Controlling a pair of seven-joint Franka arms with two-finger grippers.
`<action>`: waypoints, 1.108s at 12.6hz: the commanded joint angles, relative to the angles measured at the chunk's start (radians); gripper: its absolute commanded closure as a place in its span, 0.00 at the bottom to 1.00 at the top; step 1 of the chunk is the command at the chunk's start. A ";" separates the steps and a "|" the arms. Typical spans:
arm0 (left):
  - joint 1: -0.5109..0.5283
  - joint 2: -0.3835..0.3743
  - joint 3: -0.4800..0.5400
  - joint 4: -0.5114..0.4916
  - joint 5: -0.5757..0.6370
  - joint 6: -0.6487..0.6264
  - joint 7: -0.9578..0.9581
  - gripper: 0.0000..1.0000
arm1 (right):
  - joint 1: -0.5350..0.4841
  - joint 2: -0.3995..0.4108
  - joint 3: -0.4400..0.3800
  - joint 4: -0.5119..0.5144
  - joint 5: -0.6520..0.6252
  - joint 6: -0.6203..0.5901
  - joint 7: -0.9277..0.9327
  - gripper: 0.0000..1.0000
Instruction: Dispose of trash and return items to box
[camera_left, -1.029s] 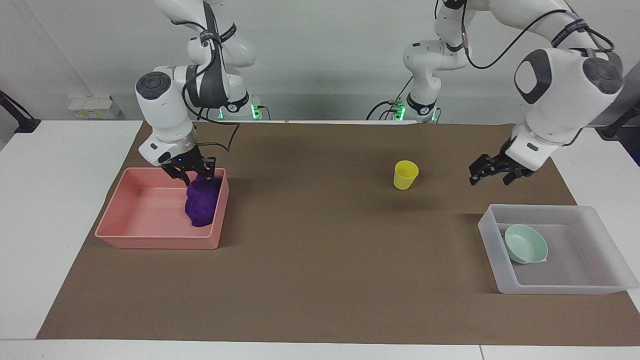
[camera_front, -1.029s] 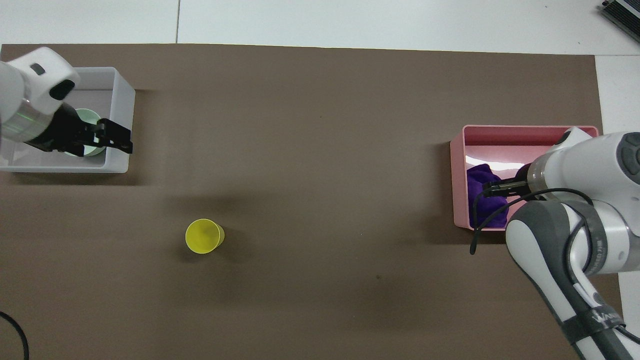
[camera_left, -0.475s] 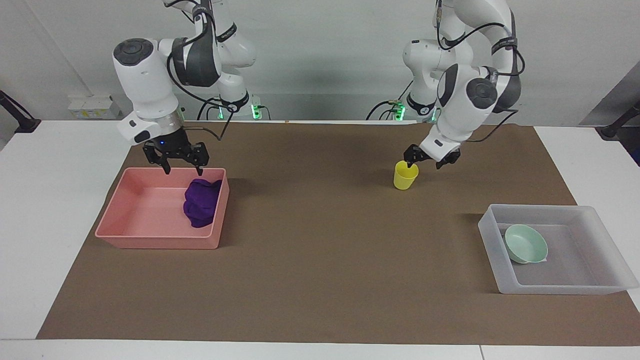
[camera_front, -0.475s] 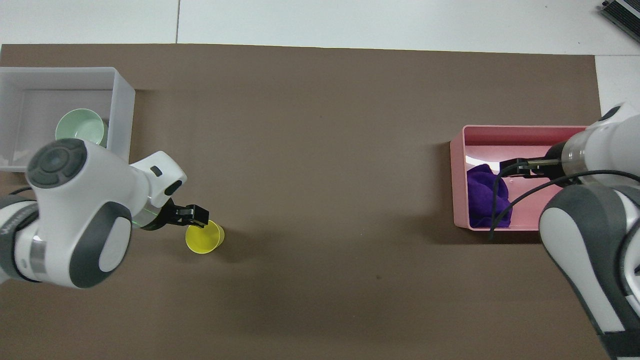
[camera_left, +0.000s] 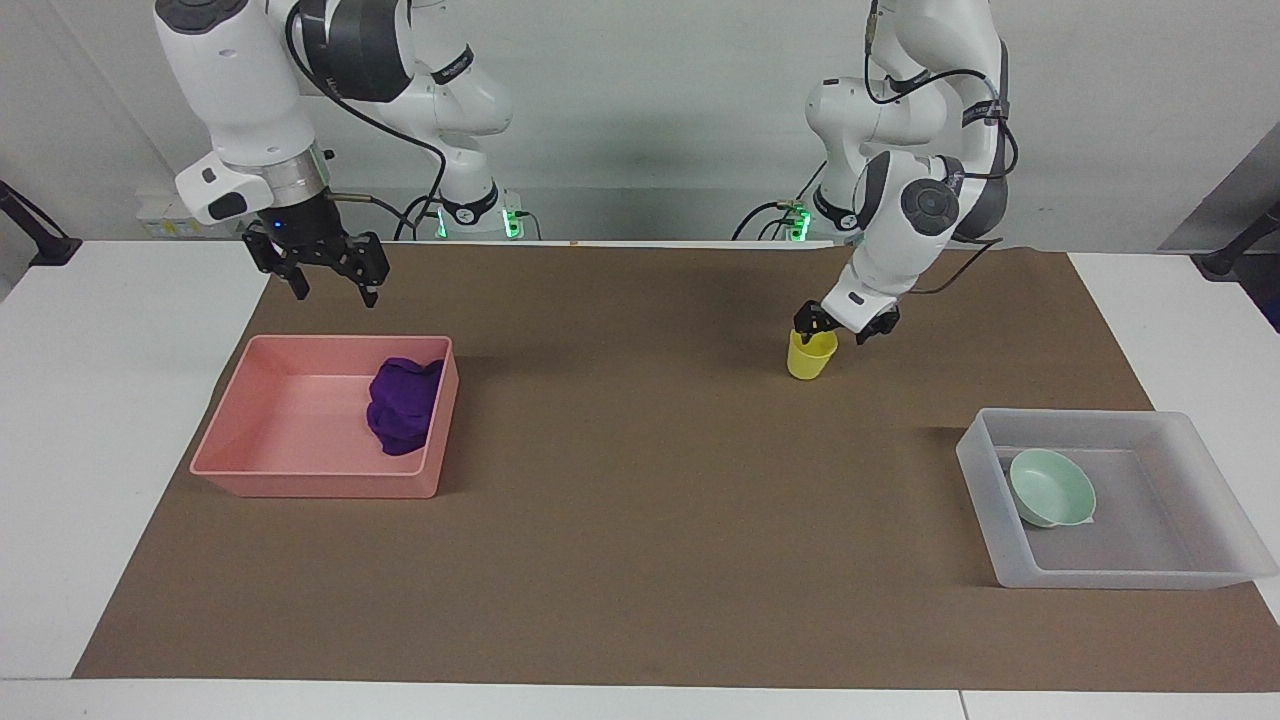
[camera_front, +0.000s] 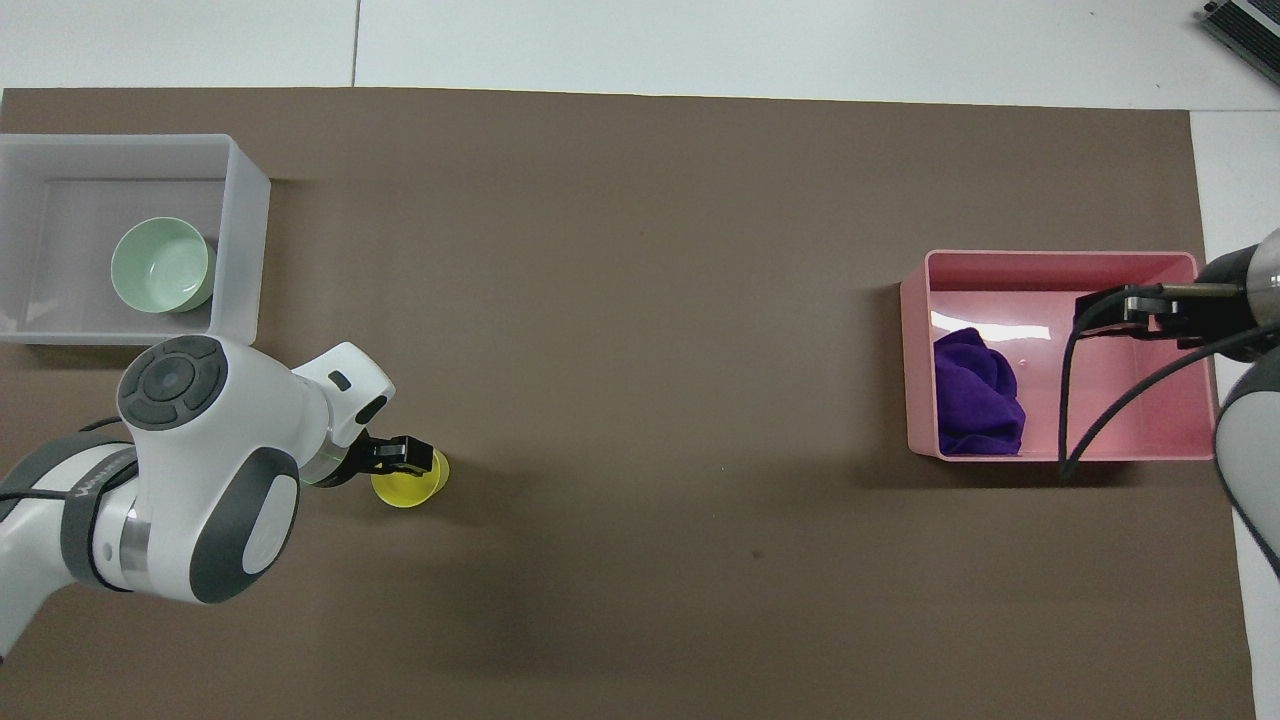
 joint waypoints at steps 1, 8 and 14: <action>0.002 -0.011 0.001 -0.035 -0.007 0.024 0.006 0.09 | -0.001 0.020 0.012 0.057 0.000 -0.057 0.016 0.09; 0.014 0.044 0.002 0.002 -0.007 0.001 -0.009 1.00 | 0.003 0.086 0.016 0.220 0.001 -0.204 0.016 0.06; 0.198 0.075 0.004 0.372 -0.006 -0.336 0.009 1.00 | 0.000 0.069 0.018 0.174 0.015 -0.200 0.022 0.00</action>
